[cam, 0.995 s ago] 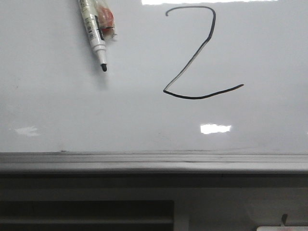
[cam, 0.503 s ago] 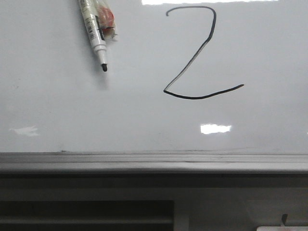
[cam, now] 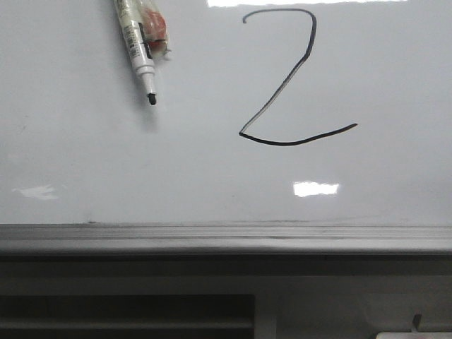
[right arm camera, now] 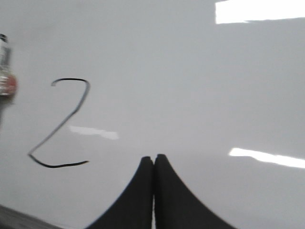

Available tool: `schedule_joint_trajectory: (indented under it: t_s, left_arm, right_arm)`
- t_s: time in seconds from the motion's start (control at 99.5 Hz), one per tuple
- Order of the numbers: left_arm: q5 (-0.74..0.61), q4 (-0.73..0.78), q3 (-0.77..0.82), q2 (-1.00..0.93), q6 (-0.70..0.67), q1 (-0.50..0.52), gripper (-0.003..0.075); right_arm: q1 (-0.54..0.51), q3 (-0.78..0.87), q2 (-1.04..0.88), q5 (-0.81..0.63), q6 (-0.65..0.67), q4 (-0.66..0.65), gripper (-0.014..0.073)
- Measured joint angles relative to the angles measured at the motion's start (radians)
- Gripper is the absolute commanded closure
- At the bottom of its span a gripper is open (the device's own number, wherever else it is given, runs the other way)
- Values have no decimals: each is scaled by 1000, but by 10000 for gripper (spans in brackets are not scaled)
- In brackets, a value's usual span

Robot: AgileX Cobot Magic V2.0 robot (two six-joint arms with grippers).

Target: Write number 2 on whiteboard

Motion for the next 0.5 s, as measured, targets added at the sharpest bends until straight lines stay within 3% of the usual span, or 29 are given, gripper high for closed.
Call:
schedule_joint_trajectory:
  t_s: [0.08,0.151,0.302,0.503]
  left_arm:
    - [0,0,0,0,0,0,740]
    - [0,0,0,0,0,0,740]
    - [0,0,0,0,0,0,740]
    - [0,0,0,0,0,0,740]
  right_arm:
    - [-42,18,0,-24,147,-207,662]
    - [-93,44,0,-35,225,-310,662]
    - [-191,103,0,-41,305,-435,662]
    - [-206,118,-2,-45,399,-557,662]
